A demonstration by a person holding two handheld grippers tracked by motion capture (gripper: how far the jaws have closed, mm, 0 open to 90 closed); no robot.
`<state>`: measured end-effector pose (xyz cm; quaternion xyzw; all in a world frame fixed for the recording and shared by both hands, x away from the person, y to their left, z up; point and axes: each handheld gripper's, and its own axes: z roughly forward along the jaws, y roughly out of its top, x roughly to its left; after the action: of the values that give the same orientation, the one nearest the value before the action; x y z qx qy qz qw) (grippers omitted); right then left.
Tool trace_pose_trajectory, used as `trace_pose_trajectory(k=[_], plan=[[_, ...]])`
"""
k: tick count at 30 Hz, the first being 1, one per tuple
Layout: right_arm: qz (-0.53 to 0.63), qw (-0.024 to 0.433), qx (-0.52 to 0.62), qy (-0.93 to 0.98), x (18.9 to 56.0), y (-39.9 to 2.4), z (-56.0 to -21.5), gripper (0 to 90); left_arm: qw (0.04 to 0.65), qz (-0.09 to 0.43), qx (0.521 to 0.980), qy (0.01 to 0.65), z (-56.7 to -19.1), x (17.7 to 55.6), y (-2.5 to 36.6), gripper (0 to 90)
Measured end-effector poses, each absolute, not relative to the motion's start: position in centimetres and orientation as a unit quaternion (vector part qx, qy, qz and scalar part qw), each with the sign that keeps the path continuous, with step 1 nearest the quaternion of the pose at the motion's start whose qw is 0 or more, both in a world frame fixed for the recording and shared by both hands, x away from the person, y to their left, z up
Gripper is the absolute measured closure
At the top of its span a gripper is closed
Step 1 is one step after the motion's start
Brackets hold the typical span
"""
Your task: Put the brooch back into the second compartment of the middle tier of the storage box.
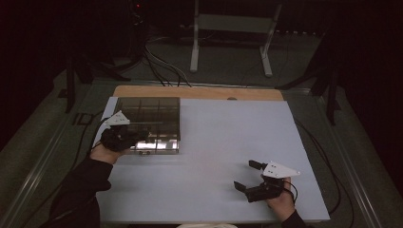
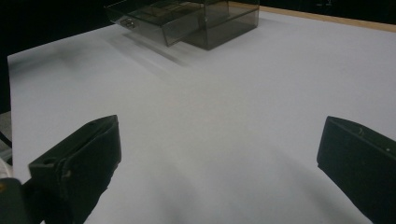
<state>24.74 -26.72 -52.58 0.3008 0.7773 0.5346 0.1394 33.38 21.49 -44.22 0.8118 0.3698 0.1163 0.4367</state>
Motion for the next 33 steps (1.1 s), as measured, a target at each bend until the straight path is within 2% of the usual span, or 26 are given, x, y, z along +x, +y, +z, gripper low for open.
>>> trace_pose_trajectory(k=[33], plan=[[0.533, 0.139, 0.3, 0.779, 24.7, -26.7, -52.6, 0.0, 0.431, 0.106, 0.802, 0.4, -48.1, 34.5, 21.7, 87.6]])
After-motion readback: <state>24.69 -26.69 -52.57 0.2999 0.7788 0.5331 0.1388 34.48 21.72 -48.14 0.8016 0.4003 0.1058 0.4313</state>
